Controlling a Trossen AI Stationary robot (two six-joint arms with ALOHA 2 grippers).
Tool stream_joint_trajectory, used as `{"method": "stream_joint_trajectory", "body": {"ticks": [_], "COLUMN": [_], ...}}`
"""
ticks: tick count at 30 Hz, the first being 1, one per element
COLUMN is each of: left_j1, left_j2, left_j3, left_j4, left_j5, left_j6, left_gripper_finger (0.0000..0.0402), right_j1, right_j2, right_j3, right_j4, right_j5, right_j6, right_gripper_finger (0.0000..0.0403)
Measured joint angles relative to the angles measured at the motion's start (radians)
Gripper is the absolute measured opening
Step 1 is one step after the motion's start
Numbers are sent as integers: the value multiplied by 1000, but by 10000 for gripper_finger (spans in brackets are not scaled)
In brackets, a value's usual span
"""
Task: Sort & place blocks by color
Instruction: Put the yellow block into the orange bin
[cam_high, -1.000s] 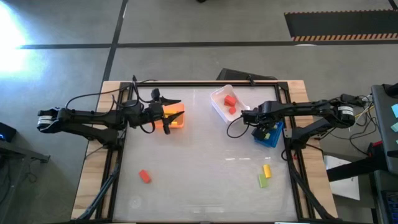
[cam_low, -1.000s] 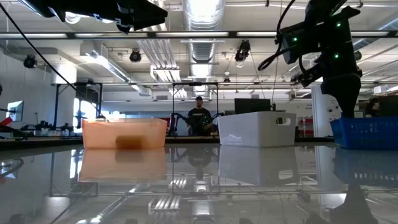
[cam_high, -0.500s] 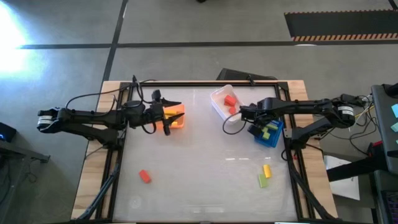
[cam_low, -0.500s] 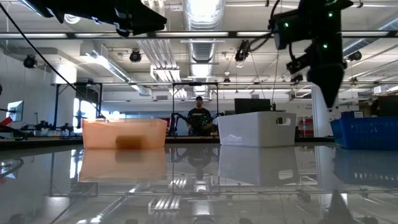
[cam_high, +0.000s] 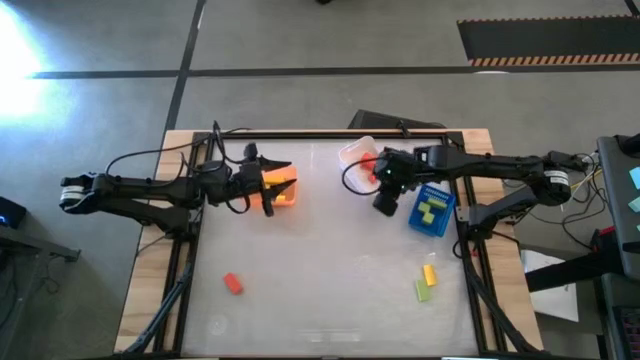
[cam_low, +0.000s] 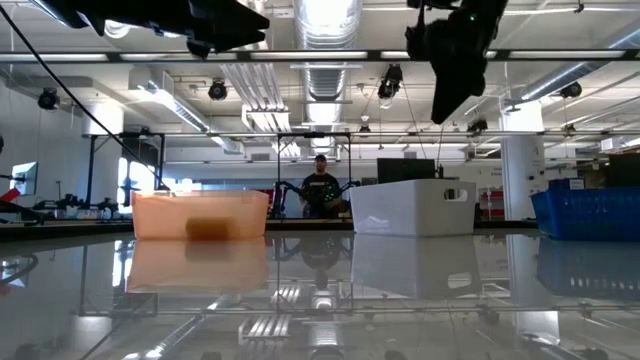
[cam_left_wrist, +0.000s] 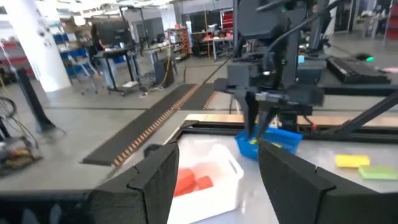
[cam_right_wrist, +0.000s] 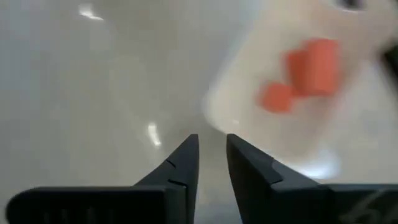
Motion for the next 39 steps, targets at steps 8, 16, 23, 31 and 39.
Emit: {"method": "stream_joint_trajectory", "body": {"ticks": [8, 16, 23, 31, 39], "left_j1": [-83, -156, -182, -202, -206], "left_j2": [63, 133, 141, 151, 151], "left_j3": [0, 4, 5, 3, 3], "left_j4": [-1, 30, 34, 23, 22], "left_j5": [11, 10, 8, 3, 4], "left_j6": [-57, -59, -98, -137, -129], "left_gripper_finger": [203, 203, 203, 203, 203], "right_j1": [187, 385, 513, 595, 690], "right_j2": [0, 0, 0, 3, 8], "right_j3": [-39, -73, -145, -210, -231], "right_j4": [60, 60, 59, -156, -236], "right_j5": [-46, -92, -95, -185, -242], "right_j6": [148, 435, 676, 1087, 1226], "right_gripper_finger": [26, 9, 9, 9, 9]}}
